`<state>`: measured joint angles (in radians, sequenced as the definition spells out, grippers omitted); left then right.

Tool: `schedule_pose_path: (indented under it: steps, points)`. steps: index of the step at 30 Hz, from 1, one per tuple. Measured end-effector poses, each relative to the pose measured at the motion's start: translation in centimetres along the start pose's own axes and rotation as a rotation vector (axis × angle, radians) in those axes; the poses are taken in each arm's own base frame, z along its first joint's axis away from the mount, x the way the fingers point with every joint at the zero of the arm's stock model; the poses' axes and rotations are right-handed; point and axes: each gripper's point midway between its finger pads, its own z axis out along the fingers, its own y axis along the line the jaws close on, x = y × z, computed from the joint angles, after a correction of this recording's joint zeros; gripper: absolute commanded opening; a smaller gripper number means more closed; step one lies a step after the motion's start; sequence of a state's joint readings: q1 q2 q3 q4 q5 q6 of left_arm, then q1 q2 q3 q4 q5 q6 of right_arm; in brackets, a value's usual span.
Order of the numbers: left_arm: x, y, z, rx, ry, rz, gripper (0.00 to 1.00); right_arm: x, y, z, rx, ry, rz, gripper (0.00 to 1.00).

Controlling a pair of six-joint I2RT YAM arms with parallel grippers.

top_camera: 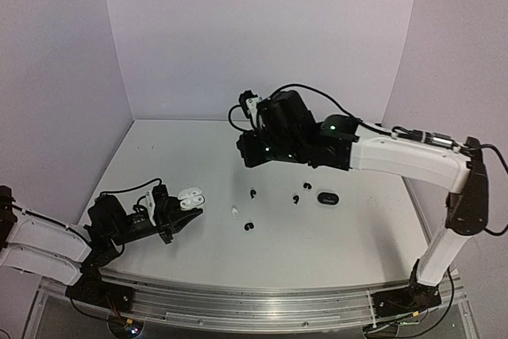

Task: Insert the wireless bluetooth earbuds into the charging case
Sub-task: Insert the right earbud into the right side groove of the charging case.

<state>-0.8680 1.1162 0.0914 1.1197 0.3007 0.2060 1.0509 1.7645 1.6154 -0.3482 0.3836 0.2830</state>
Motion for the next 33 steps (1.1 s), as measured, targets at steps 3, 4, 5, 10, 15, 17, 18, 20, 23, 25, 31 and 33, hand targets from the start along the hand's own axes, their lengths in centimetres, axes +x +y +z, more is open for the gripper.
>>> schedule_pose_path:
  steps: [3,4,5,10,15,17,18,20,23,25,31,33]
  points:
    - [0.0,0.6,0.0,-0.033,0.001,0.025,0.0,-2.8,3.3,-3.7,-0.139,-0.188,-0.029,0.0]
    - [0.0,0.7,0.0,-0.042,0.0,0.034,0.0,-3.3,4.1,-4.6,-0.176,-0.245,-0.044,0.0]
    - [-0.1,0.9,0.0,-0.051,-0.002,0.041,0.0,-3.5,5.0,-5.2,-0.215,-0.293,-0.063,0.0]
    - [-0.7,1.6,0.1,-0.089,-0.025,0.079,0.0,-2.0,8.5,-5.7,-0.375,-0.392,-0.146,0.0]
    - [-1.4,2.5,0.4,-0.129,-0.038,0.099,0.0,-2.1,11.5,-7.2,-0.541,-0.493,-0.223,0.0]
    - [-1.8,2.9,0.6,-0.149,-0.045,0.104,0.0,-2.6,12.4,-8.1,-0.593,-0.546,-0.253,0.0]
    - [-1.9,3.1,0.6,-0.158,-0.047,0.106,0.0,-2.8,12.8,-8.4,-0.614,-0.569,-0.268,0.0]
    - [-2.1,3.4,0.6,-0.173,-0.052,0.106,0.0,-3.0,13.4,-8.9,-0.641,-0.608,-0.298,0.0]
    - [-2.4,3.7,0.7,-0.187,-0.057,0.099,0.0,-2.8,14.2,-8.9,-0.634,-0.653,-0.37,0.0]
    - [-2.7,3.8,0.8,-0.19,-0.062,0.084,0.0,-2.4,14.6,-8.6,-0.614,-0.678,-0.425,0.0]
    - [-3.8,4.6,1.2,-0.212,-0.068,0.052,0.0,-2.2,14.7,-7.3,-0.495,-0.739,-0.507,0.0]
    - [-4.0,5.1,1.4,-0.234,-0.059,0.054,0.0,-2.1,14.6,-6.9,-0.452,-0.748,-0.509,0.0]
